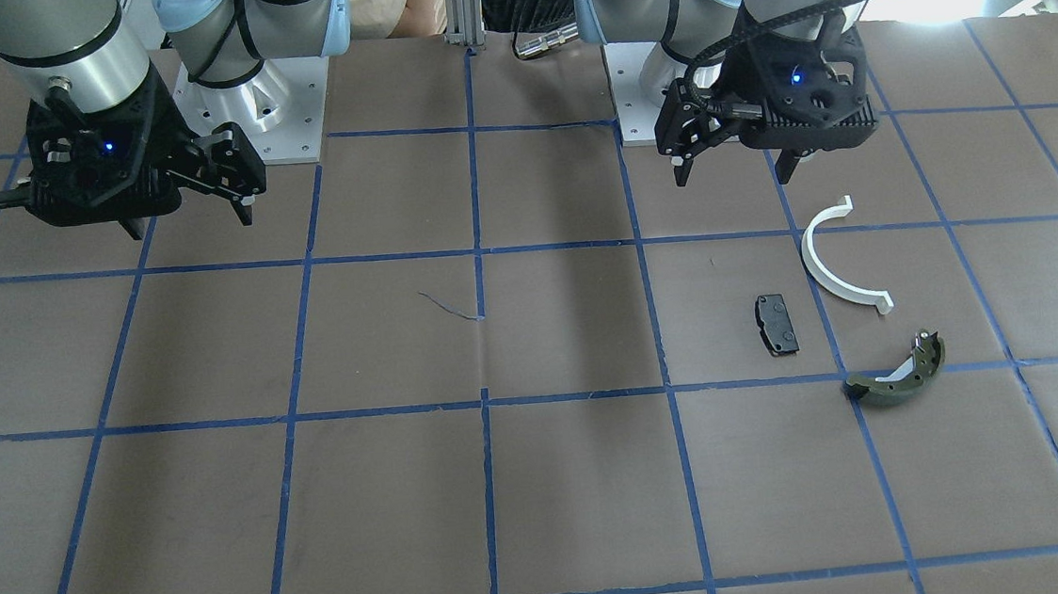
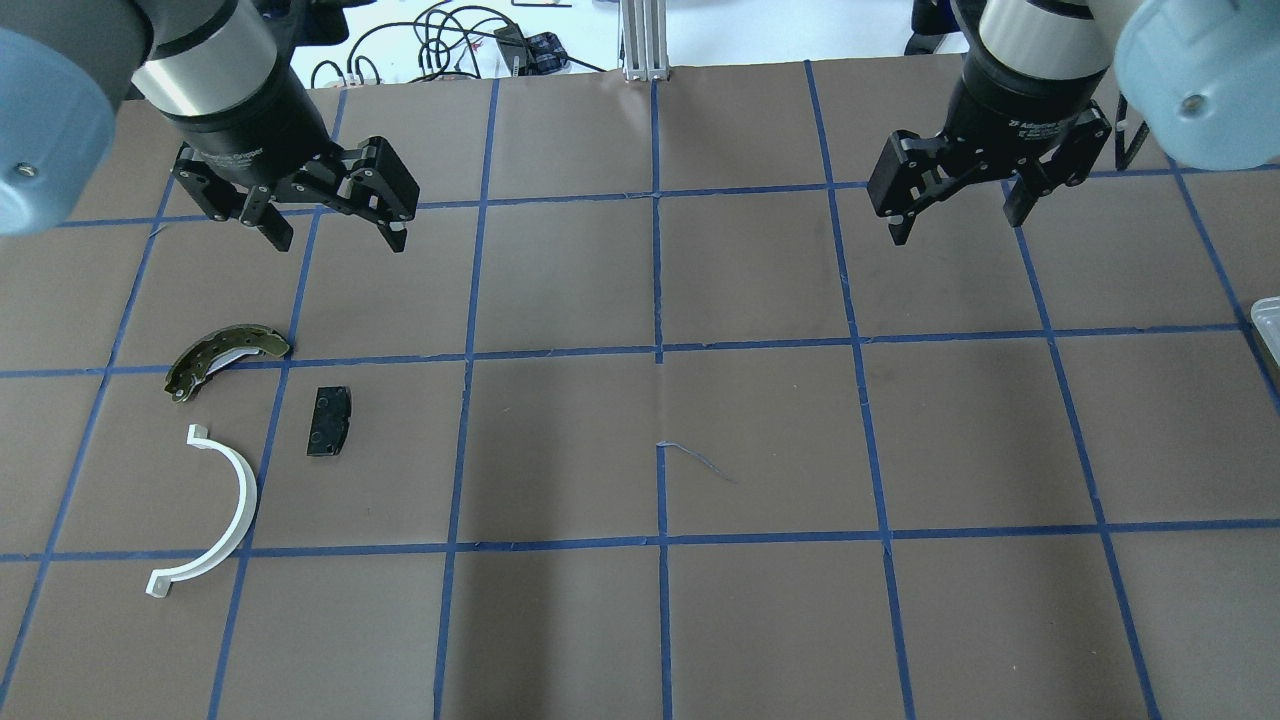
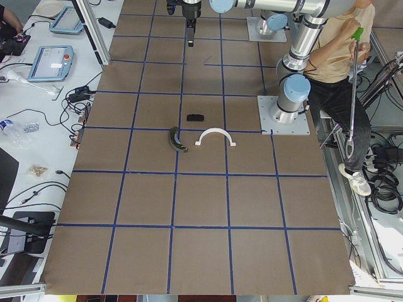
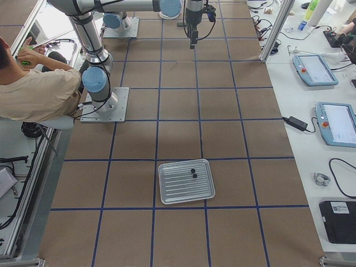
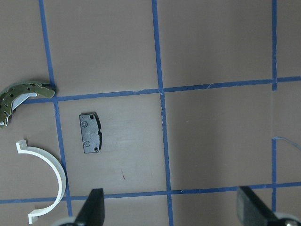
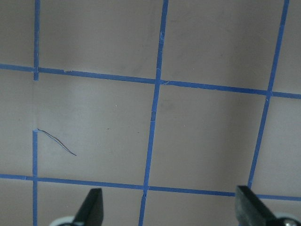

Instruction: Place bearing gear from tray to pile

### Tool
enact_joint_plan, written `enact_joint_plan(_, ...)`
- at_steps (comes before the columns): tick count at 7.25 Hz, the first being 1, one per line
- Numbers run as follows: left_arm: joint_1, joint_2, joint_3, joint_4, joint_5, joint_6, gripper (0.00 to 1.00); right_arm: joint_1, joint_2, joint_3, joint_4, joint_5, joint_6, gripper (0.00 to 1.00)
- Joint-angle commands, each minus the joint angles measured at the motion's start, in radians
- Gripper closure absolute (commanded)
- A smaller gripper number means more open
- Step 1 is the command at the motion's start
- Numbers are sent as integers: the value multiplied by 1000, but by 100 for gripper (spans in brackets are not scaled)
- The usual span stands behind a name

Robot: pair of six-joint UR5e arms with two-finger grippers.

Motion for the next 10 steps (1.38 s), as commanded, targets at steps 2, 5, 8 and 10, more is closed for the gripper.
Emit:
enact_joint_plan(2, 16, 1, -2, 2, -3, 8, 0, -6, -1, 11, 5, 5, -89, 0)
enact_joint_plan(5, 16, 1, -5, 3, -4, 7, 0, -82, -8, 11, -13, -4, -336, 0)
enact_joint_plan(8, 16, 1, -5, 5, -4, 7, 0, -283, -10, 11, -4, 7, -710, 0)
enact_joint_plan(10, 18, 1, -5, 6, -4, 8, 0, -499, 54, 9, -57, 16, -999, 0)
